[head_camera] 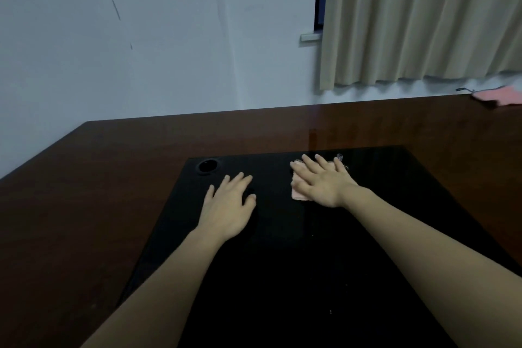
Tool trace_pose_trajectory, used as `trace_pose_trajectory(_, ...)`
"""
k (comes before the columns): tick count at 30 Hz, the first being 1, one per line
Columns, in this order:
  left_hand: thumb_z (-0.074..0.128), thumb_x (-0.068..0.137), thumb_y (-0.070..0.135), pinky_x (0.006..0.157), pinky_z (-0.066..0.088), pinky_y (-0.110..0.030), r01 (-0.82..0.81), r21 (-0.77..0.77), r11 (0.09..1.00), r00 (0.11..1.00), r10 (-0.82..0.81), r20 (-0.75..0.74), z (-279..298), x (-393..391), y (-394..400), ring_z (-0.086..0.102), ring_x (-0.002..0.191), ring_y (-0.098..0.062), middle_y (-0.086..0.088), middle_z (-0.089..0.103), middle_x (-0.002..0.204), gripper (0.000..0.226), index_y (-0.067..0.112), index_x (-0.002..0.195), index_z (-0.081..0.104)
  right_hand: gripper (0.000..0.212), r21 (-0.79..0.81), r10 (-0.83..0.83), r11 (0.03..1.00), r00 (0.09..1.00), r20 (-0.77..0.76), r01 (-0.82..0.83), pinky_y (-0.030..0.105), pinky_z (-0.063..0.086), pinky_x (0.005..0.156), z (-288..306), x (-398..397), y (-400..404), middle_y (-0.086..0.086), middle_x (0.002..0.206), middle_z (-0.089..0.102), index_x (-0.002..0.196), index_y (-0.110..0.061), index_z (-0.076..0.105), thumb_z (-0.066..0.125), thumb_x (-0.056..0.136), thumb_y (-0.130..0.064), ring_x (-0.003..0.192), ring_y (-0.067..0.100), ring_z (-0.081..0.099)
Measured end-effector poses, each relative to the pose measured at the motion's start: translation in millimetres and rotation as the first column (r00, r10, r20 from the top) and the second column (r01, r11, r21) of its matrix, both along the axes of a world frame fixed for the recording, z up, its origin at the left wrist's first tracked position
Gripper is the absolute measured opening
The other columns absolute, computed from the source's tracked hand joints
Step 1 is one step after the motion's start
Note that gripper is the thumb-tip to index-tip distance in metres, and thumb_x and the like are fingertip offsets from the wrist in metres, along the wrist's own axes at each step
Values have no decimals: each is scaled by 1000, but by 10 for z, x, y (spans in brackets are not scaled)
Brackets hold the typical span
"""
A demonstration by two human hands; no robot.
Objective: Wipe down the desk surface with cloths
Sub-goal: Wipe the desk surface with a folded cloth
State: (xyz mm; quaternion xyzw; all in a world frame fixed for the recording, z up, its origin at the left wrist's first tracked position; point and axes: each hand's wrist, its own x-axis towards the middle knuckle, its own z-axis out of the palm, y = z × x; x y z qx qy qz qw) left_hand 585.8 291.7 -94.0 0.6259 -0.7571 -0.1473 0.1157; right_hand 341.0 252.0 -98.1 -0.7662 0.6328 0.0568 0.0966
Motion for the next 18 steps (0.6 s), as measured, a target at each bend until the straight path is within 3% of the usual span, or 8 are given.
trace_pose_trajectory(5, 33, 107, 46, 126, 1, -47, -2, 24, 1000, 999, 0, 52, -108, -36, -11, 4, 156, -16, 13, 12, 168, 53, 36, 159, 25, 64, 29, 207, 978, 978, -14, -207, 53, -14, 122, 42, 148, 525, -9, 168, -19, 159, -46, -11, 14, 103, -65, 155, 20, -18)
trace_pose_trajectory(9, 33, 107, 45, 126, 2, -48, -5, -19, 1000, 998, 6, 62, -138, -40, -12, 5, 156, -16, 12, 13, 168, 53, 36, 159, 26, 63, 22, 370, 928, 927, 61, -372, 45, -21, 122, 60, 26, 1126, -17, 165, -23, 153, -55, -14, 10, 97, -72, 150, 10, -28)
trace_pose_trajectory(12, 32, 107, 45, 126, 2, -48, -6, -17, 1000, 997, 7, 73, -155, -49, -21, 5, 156, -16, 12, 13, 169, 53, 35, 159, 25, 74, 47, 338, 940, 941, 28, -339, 41, -21, 121, 107, -114, 1058, -18, 164, -22, 148, -58, -15, -6, 78, -82, 150, 9, -26)
trace_pose_trajectory(16, 32, 107, 46, 126, 0, -47, -6, -8, 1000, 998, 6, 69, -162, -30, -35, 4, 156, -14, 14, 12, 168, 53, 37, 159, 24, 62, 2, 135, 991, 990, -28, -135, 48, -11, 123, 39, -326, 356, -13, 168, -15, 157, -49, -10, 12, 101, -66, 155, 17, -14)
trace_pose_trajectory(18, 32, 107, 47, 126, 0, -46, -7, -3, 1000, 998, 7, 65, -156, -32, -31, 3, 156, -14, 14, 12, 168, 53, 37, 159, 24, 62, -8, 35, 999, 999, -29, -35, 52, -10, 123, 6, -387, 21, -9, 169, -14, 159, -46, -7, 15, 103, -65, 156, 20, -13)
